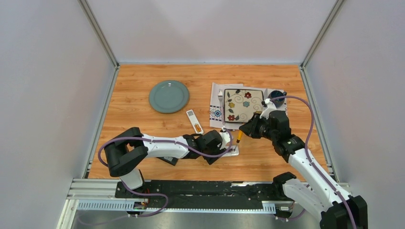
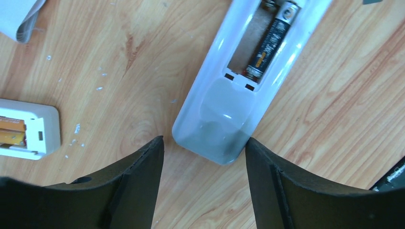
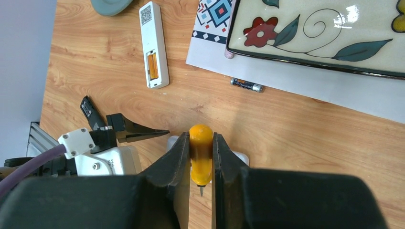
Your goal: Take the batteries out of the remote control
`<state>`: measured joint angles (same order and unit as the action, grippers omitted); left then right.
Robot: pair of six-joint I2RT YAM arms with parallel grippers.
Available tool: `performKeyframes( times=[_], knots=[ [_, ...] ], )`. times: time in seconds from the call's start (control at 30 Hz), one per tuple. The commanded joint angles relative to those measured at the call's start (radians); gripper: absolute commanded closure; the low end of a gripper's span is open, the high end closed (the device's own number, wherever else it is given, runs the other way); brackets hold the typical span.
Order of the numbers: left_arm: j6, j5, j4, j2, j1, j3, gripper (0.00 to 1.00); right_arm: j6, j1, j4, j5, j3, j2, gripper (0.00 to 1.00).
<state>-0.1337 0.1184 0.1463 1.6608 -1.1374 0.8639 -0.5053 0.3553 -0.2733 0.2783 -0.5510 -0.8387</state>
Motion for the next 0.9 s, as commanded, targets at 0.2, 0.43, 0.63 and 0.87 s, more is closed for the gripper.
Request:
performKeyframes(
  times=[0.2,0.43,0.63,0.87],
  knots=[
    [-0.014,0.089,0.144,0.073,0.036,0.064,0.39,0.022,-0.006,0.054,0.025,-0.046,-0.043,1.00],
    [-0.009,0.063,0.147,0.091,0.042,0.110,0.41,0.013,-0.006,0.071,0.035,-0.035,-0.056,1.00],
    [0.022,0.044,0.193,0.128,0.051,0.167,0.41,-0.004,-0.006,0.097,0.053,-0.014,-0.074,1.00],
    [-0.004,-0.026,0.174,0.116,0.051,0.159,0.43,-0.018,-0.006,0.123,0.062,-0.003,-0.089,1.00]
  ],
)
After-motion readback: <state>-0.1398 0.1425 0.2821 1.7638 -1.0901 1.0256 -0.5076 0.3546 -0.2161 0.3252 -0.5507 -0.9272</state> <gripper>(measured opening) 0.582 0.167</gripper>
